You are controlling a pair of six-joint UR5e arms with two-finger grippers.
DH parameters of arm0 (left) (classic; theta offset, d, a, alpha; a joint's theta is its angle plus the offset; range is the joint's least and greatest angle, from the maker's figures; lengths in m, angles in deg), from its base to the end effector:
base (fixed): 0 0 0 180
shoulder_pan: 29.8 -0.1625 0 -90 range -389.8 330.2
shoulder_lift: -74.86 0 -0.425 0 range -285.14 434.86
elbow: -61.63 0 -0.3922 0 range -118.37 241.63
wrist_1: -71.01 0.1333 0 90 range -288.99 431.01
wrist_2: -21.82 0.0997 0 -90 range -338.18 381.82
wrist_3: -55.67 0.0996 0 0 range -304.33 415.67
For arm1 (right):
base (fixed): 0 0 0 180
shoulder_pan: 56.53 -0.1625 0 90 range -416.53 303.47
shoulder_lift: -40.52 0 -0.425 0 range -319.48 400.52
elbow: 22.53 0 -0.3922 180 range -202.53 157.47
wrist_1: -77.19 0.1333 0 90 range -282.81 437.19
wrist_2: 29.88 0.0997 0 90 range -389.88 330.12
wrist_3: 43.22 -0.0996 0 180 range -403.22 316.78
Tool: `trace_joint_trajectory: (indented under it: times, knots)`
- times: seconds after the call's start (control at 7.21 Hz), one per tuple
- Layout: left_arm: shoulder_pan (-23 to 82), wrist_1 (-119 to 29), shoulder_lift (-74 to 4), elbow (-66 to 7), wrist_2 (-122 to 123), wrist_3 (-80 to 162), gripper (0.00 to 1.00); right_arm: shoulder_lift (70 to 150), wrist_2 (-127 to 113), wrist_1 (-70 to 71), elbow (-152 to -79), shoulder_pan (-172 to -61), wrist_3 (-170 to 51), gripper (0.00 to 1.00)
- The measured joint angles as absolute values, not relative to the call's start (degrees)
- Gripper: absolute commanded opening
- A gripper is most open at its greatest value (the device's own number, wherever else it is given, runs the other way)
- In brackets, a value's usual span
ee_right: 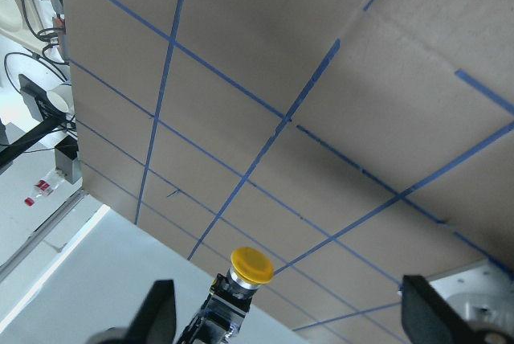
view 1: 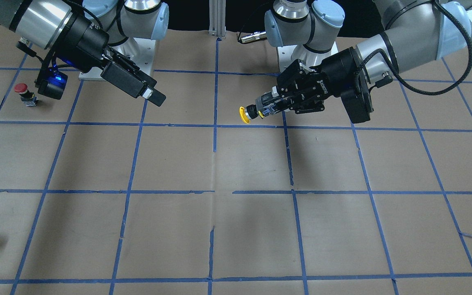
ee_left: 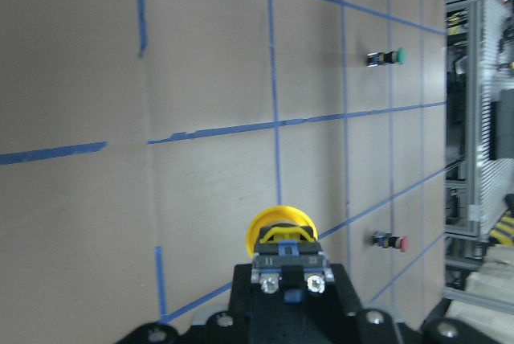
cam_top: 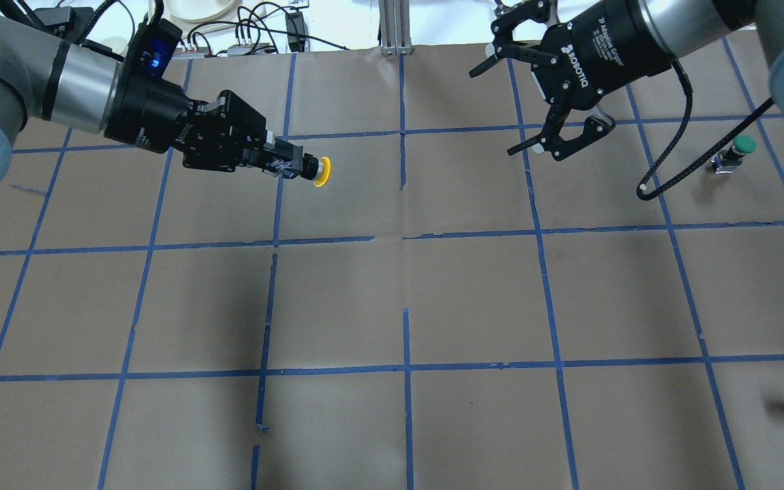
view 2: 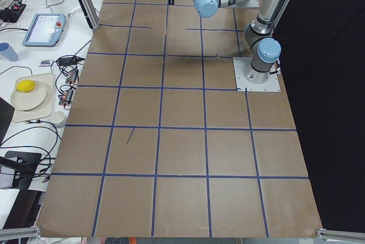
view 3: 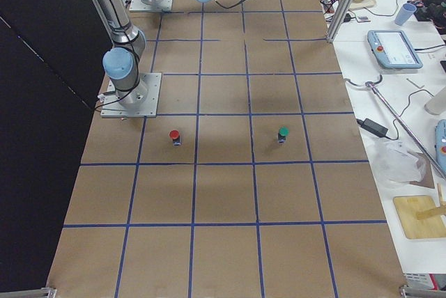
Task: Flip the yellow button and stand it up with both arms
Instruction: 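Lift the yellow button with the left gripper while the right gripper approaches, then close the right gripper on the yellow cap held by the left gripper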
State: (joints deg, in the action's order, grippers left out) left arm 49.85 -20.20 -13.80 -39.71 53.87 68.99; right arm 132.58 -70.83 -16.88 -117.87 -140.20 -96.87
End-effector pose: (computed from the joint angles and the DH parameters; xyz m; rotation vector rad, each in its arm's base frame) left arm -0.1308 -0.4954 0.4481 0.0601 -2.1176 0.0371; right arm 0.1547 -0.4970 0.5009 1.1534 2.0132 0.4102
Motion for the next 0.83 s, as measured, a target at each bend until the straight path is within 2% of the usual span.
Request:
trace_joint_trajectory:
  times: [0.83]
  knots:
    - [52.96,-19.53,-11.54,-40.02,35.30,59.48,0.00,133.73,-63.79,-16.98,-120.46,-141.63,-103.82,1.00]
